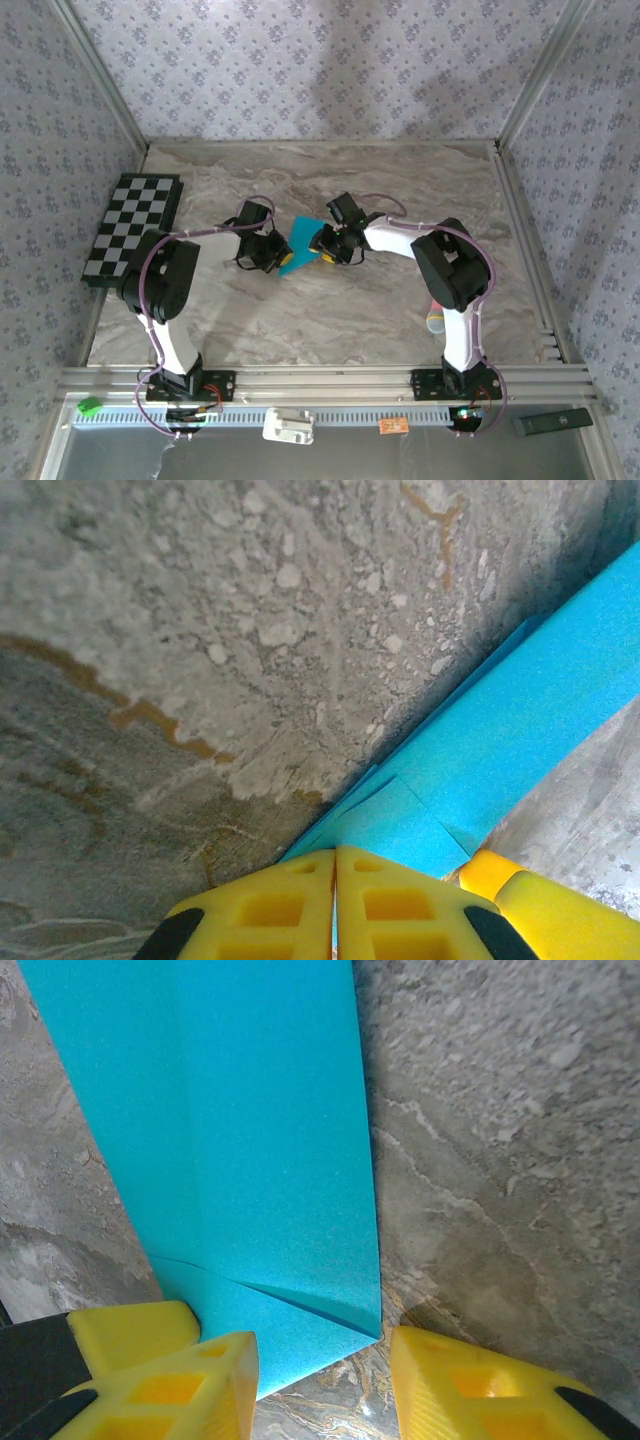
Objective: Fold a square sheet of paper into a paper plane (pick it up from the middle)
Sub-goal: Fold the wing for the fifth time at the center of the table.
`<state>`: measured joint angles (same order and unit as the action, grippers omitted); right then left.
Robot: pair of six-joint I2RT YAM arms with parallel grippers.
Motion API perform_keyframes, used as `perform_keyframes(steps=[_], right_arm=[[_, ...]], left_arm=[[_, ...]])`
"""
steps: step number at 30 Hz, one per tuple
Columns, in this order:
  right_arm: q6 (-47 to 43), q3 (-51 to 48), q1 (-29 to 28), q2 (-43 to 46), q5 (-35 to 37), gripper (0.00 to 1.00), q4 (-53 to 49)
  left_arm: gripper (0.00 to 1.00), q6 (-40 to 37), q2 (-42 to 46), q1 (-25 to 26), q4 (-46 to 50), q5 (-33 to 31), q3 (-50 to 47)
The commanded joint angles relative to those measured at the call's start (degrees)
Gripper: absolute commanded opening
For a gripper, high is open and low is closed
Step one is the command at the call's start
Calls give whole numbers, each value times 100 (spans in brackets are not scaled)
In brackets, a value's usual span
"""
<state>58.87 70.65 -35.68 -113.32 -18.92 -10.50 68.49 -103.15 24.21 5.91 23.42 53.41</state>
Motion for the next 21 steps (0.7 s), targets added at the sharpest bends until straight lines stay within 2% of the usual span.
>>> perform_keyframes(steps=[1, 21], right_arm=[[-98, 133, -53, -134, -160, 40, -88], [97, -183, 28, 133, -325, 38, 582]], left_arm=[[9, 43, -100, -30, 199, -18, -133], [9, 198, -21, -203, -22, 122, -350]])
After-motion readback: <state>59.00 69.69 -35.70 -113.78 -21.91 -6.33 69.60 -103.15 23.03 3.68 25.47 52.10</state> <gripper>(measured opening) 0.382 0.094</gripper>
